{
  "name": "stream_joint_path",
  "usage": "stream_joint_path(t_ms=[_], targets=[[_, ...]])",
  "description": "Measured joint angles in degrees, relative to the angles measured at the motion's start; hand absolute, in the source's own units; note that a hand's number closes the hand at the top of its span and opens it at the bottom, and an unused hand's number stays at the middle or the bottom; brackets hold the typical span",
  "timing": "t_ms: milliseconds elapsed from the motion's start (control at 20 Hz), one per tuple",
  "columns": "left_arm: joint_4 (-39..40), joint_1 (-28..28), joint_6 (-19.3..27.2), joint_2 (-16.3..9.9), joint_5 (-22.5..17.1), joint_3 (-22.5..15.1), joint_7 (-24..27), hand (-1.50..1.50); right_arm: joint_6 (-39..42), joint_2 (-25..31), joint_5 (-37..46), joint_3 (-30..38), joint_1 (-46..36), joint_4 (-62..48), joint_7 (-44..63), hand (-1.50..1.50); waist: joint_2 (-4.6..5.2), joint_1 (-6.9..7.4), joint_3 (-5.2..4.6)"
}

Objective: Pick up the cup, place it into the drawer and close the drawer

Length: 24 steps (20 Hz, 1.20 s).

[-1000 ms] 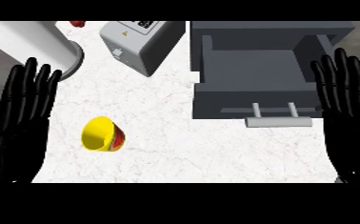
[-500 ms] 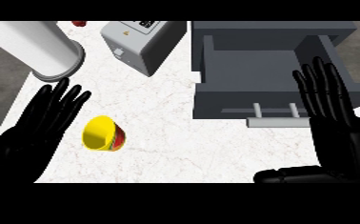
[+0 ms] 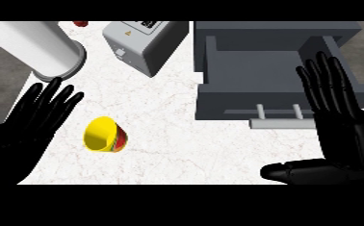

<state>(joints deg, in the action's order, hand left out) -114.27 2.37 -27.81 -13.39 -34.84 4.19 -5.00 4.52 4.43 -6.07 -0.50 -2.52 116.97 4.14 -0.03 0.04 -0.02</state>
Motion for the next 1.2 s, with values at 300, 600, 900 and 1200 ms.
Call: stream_joint_path(t_ms=[300,600,900,1200], targets=[[0.7,-0.8,0.6,2.3,2.5,-0.7,-1.1,-1.50,-0.7,-0.9,0.7,-0.5,-1.0,0.5,1.3,-1.50,0.01,-0.02,0.03],[1.6,0.8,-0.9,3.3,4.5,0.0,-0.6,-1.50,-0.9,-1.2,1.4,-0.4,-2.3,-1.0,0.7,-1.50,0.00,0.05,0.02],[6.4,1.6,-3.2,3.9,8.0,1.5,2.4,-1.50,-0.7,-0.9,0.8,0.2,-1.7,1.5,2.7,-1.50,0.00,-0.04,0.01],[11.9,2.9,-5.9,3.8,11.6,3.3,6.3,-1.50,0.7,0.3,-0.8,2.4,-3.4,-1.0,1.8,-1.50,0.03,0.03,0.02]])
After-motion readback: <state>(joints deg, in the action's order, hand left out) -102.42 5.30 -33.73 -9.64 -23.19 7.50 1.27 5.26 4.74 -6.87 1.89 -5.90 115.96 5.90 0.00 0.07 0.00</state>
